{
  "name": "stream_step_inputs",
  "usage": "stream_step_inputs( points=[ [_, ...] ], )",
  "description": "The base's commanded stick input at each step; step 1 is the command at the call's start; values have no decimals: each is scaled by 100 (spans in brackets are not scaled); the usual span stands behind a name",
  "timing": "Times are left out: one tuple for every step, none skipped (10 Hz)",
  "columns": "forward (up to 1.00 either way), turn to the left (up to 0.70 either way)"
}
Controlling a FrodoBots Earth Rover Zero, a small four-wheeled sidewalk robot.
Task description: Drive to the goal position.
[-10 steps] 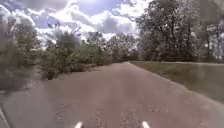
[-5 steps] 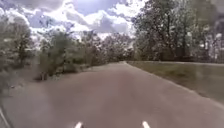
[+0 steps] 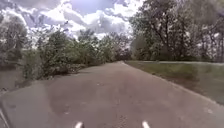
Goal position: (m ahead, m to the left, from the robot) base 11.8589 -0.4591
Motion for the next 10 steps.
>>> stream_step_inputs(
  points=[
    [100,0],
    [100,0],
    [100,0],
    [100,0],
    [100,0],
    [100,0],
    [100,0],
    [100,0],
    [100,0],
    [100,0]
  ],
)
